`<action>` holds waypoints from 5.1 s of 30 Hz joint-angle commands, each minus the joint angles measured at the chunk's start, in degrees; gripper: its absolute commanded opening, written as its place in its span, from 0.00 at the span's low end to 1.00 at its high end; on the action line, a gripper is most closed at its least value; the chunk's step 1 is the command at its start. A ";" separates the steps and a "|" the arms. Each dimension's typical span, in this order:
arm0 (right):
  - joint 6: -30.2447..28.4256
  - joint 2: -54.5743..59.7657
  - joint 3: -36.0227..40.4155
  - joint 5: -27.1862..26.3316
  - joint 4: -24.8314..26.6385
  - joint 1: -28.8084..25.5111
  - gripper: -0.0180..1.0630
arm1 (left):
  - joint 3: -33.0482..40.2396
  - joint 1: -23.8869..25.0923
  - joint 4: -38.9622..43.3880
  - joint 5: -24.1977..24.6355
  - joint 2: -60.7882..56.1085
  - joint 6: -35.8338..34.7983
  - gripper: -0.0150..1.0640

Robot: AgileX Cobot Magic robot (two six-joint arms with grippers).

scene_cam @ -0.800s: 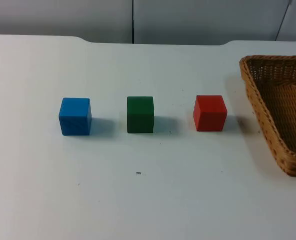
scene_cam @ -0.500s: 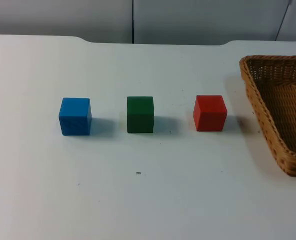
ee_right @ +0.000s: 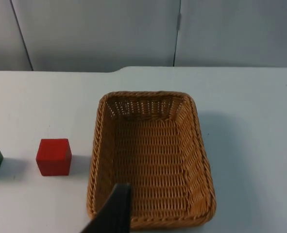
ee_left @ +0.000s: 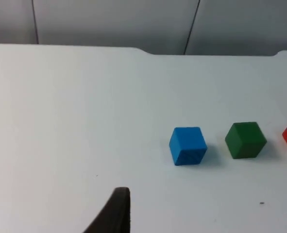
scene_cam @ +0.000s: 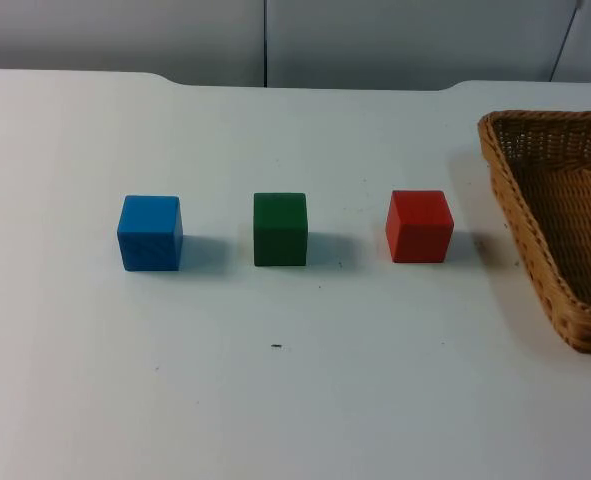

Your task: Pick up the basket with the left hand and place the blue cube into the basket with the right hand.

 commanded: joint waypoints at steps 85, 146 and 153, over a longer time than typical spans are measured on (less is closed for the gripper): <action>-5.00 19.17 -7.19 -11.25 4.22 -0.27 0.98 | -62.48 -44.56 -39.75 -14.93 118.24 15.02 0.98; -5.00 19.17 -7.19 -12.17 7.11 -0.27 0.98 | -72.09 -49.57 -40.12 -24.99 128.51 -4.37 0.63; -5.00 19.17 -7.19 -12.28 7.11 -0.27 0.98 | -72.09 -49.57 -40.12 -25.10 128.51 -4.49 0.63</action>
